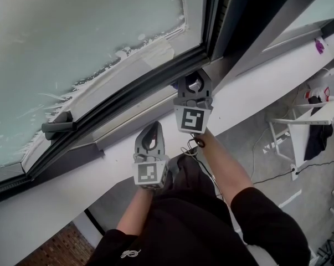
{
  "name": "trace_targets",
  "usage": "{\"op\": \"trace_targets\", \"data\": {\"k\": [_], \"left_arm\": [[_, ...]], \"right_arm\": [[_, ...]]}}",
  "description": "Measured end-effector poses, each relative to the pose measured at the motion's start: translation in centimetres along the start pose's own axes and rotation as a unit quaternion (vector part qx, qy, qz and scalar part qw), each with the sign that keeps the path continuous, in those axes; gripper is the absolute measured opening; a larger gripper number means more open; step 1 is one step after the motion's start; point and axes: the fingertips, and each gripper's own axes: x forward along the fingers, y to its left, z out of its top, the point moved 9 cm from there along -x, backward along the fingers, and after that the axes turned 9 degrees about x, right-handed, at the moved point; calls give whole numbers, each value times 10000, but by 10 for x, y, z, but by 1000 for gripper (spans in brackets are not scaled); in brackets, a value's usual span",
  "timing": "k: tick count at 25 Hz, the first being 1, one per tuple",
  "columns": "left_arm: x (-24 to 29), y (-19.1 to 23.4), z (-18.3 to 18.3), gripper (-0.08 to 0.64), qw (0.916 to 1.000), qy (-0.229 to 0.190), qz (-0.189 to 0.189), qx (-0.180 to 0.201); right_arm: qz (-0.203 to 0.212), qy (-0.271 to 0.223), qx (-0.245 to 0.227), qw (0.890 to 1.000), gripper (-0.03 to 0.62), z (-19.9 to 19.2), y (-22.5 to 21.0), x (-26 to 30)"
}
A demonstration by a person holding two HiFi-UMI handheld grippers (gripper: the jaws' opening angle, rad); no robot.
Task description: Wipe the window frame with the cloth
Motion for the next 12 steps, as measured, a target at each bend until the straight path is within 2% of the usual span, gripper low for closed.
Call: {"op": "trace_targets", "data": {"k": [12], "left_arm": [[12, -5, 1, 5, 9999, -61, -108, -65]], "right_arm": [[-550, 400, -481, 9965, 23, 3, -18, 7]]}}
